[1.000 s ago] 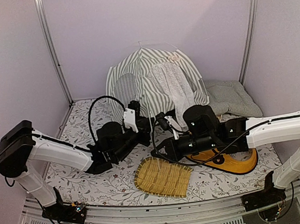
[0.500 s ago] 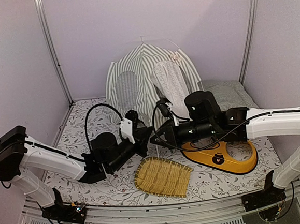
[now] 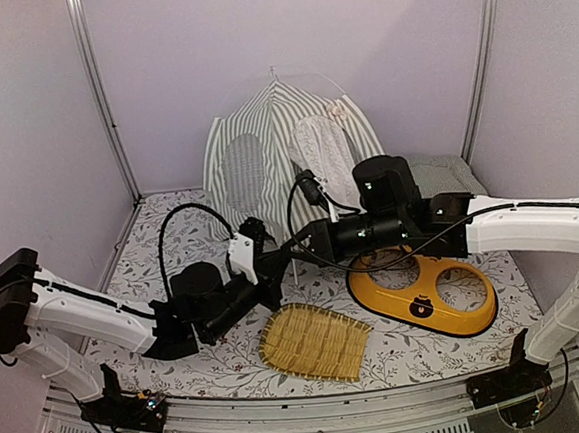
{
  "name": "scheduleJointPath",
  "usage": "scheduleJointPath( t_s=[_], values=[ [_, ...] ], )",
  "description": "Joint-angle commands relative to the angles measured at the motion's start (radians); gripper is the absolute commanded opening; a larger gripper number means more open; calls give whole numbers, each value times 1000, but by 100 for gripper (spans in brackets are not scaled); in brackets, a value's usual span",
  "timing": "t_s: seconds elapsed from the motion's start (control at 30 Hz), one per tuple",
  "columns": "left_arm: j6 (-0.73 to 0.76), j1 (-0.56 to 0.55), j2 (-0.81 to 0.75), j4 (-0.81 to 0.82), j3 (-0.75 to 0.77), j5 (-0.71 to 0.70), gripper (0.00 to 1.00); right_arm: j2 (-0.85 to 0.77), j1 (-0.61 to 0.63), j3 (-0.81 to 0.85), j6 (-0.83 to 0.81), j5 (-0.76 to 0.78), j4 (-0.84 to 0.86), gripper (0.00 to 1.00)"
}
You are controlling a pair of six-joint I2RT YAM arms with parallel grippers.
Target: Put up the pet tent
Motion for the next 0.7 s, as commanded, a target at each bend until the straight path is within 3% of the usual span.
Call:
scheduleJointPath(
  t_s=[0.0, 0.67],
  values=[
    [-1, -65, -10, -160, -45, -1, 0, -11, -59, 108, -54, 51, 216, 0],
    [-34, -162, -2, -251, -48, -98, 0, 47, -115, 218, -81, 69, 322, 0]
  ],
)
